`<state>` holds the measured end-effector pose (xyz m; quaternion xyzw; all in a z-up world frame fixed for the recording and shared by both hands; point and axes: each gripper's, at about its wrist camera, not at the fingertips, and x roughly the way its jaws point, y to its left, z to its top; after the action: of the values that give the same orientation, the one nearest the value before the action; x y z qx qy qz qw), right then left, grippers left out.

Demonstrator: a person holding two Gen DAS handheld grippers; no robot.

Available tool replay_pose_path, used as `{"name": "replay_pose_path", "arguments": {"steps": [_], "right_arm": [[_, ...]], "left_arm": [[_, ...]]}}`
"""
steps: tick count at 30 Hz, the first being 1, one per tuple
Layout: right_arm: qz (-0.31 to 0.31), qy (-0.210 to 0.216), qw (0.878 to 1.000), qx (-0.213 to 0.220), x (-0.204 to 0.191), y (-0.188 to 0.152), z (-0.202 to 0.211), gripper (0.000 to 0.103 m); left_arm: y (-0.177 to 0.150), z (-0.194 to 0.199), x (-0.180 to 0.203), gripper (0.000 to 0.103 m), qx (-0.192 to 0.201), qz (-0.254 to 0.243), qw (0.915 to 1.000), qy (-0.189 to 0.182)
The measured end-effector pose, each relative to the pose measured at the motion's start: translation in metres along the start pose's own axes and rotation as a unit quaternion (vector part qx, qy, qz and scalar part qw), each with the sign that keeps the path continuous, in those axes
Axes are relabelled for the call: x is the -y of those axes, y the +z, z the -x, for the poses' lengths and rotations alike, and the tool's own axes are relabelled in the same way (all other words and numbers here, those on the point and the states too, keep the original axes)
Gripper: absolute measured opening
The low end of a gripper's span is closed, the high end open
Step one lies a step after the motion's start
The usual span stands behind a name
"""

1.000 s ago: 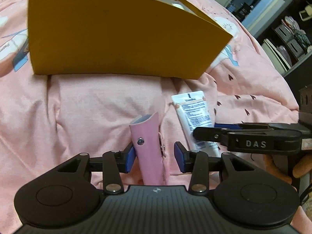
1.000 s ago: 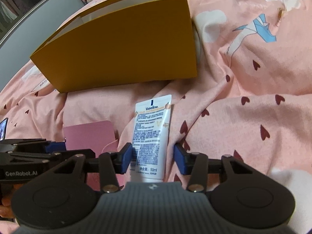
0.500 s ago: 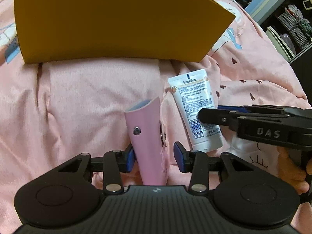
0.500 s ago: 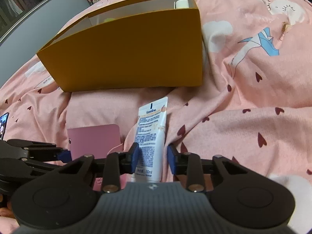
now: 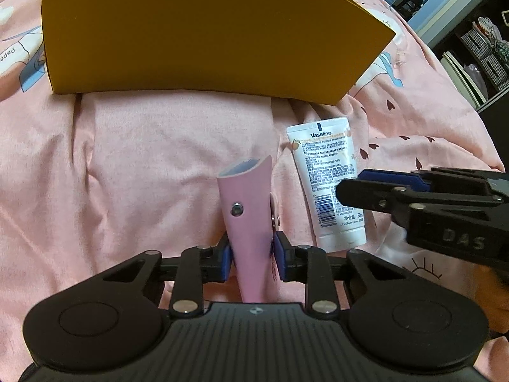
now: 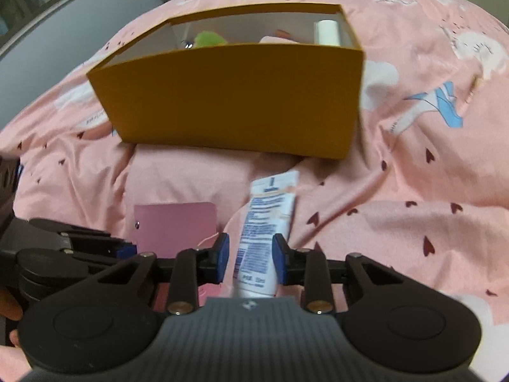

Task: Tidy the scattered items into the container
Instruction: 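Grasp the white Vaseline tube with the right tool and lift it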

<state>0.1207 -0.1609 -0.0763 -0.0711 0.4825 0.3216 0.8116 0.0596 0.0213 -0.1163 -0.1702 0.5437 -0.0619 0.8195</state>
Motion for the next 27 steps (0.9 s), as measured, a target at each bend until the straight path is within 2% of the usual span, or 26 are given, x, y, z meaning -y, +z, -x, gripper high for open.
{"name": "replay_pose_path", "arguments": {"steps": [5,7,10,12,17,21,27], "right_arm": [[0.013,-0.028,1.000,0.001,0.004,0.004,-0.017,0.035],[0.003,-0.020,1.000,-0.008,0.012,0.005,-0.025,0.039],[-0.030,0.016,0.999,-0.026,0.025,0.004,-0.039,0.045],[-0.041,0.018,0.999,-0.030,0.025,0.002,-0.043,0.046],[-0.006,0.023,1.000,-0.011,0.008,0.002,-0.028,0.030],[0.012,0.037,0.999,-0.007,-0.001,0.003,-0.022,0.026],[0.007,0.036,0.999,-0.028,-0.004,0.000,-0.037,0.024]], "left_arm": [[0.000,0.004,-0.001,0.031,0.005,0.009,0.9999,0.006],[0.001,0.006,0.001,0.032,0.005,0.010,0.9999,0.010],[0.002,0.007,0.003,0.032,0.004,0.011,0.9998,0.013],[0.001,0.008,0.003,0.032,0.005,0.014,0.9998,0.013],[0.001,0.009,0.002,0.035,0.007,0.022,0.9996,0.018],[0.000,0.009,0.001,0.035,0.008,0.025,0.9995,0.020],[-0.001,0.008,0.001,0.035,0.007,0.026,0.9995,0.018]]}}
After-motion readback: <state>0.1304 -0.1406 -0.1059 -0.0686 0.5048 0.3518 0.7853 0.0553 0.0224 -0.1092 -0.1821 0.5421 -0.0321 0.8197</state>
